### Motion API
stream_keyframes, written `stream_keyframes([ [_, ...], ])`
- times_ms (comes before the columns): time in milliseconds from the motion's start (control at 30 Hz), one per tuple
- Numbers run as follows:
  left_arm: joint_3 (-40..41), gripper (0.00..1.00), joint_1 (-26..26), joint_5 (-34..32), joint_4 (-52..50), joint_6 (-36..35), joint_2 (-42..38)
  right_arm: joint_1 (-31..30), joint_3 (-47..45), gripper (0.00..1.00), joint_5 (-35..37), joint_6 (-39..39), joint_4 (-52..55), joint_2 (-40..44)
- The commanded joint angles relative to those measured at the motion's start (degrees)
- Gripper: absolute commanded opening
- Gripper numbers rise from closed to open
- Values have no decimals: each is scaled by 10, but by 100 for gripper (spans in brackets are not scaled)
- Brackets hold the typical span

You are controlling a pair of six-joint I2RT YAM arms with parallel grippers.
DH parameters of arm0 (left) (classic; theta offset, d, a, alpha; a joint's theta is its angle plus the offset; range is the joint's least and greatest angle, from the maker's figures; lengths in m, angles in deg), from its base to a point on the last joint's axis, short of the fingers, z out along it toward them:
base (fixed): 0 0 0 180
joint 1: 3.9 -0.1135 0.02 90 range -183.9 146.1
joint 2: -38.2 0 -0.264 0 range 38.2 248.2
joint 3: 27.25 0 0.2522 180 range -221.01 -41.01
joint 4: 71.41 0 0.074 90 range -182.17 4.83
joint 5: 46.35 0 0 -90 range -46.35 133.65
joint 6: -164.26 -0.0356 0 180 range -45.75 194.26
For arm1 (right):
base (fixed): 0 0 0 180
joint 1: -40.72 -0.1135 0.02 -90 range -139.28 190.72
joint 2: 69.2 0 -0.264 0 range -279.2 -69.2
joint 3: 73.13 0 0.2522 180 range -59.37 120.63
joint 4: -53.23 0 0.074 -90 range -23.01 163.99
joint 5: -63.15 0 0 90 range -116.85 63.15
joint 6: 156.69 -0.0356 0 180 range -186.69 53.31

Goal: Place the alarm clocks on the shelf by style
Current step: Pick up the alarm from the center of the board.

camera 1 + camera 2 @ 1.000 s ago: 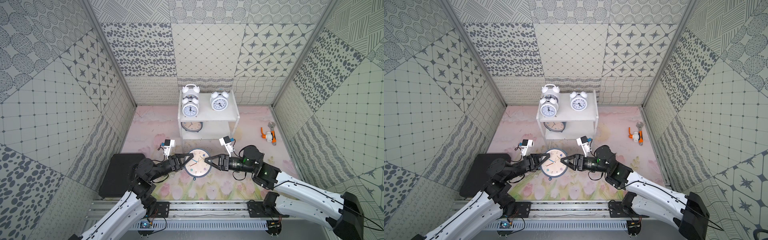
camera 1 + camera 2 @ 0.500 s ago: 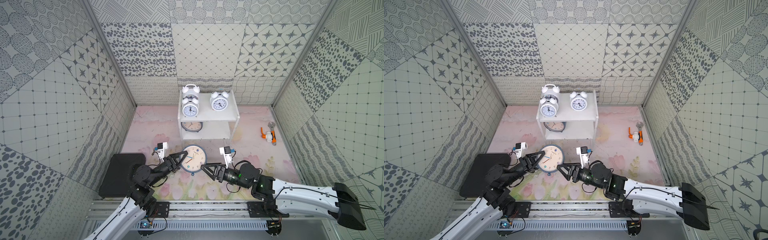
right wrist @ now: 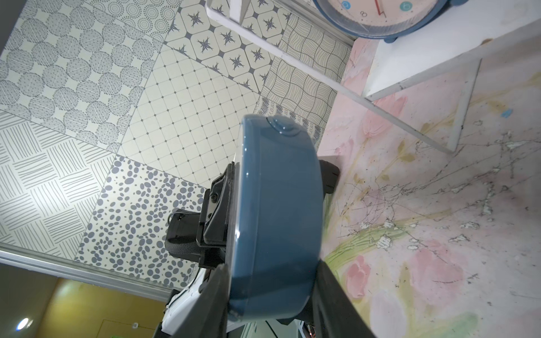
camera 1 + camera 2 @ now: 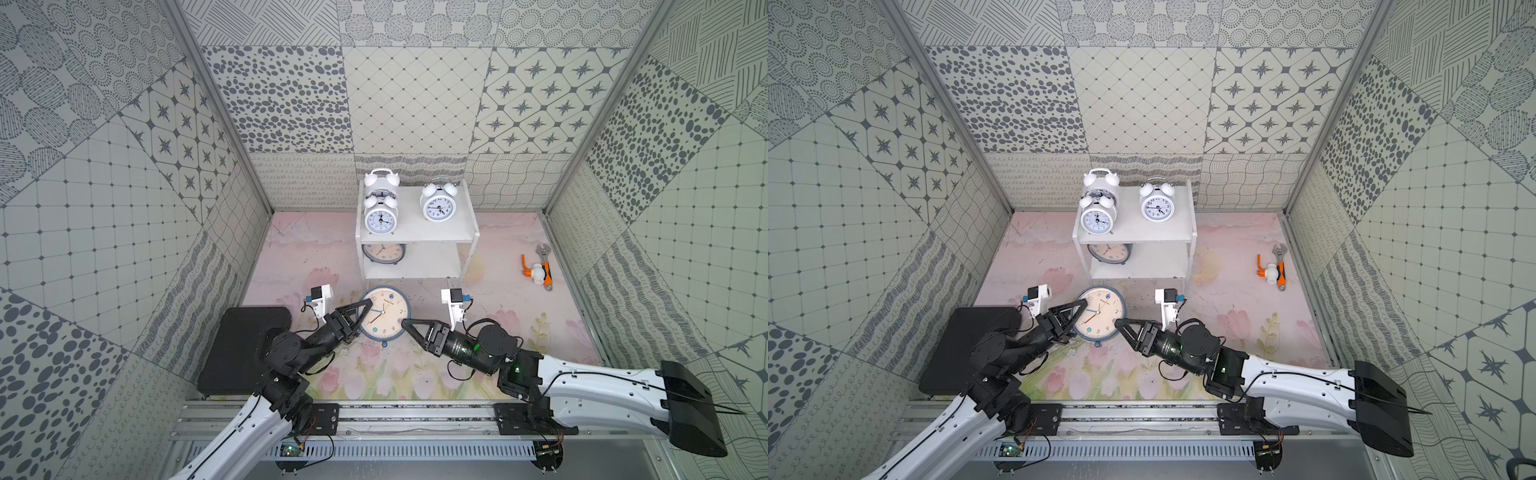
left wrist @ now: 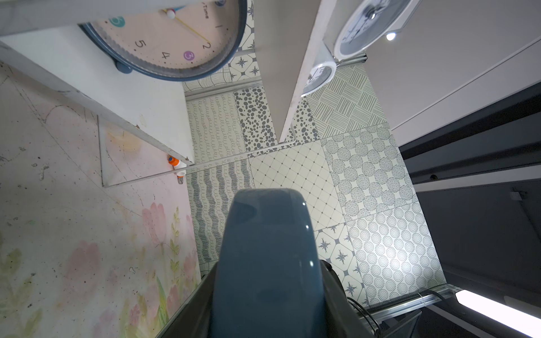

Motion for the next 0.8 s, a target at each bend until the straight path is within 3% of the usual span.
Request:
stream_keyframes([
  [0,0,34,1,18,48,8,1,2,13,35,-32,23,-34,-4],
  [133,-14,67,1,55,12,-18,-1,37,29,32,-80,13,33,26],
  [233,-39,81,1,85,-25,-40,-6,87,57,31,-158,2,118,52],
  [367,-72,80,1,122,-58,-72,-10,140,75,30,-234,2,193,82],
  [533,-88,62,1,151,-61,-81,6,162,98,31,-259,15,254,100],
  [767,-90,46,2,162,-43,-81,28,163,108,31,-270,17,241,81],
])
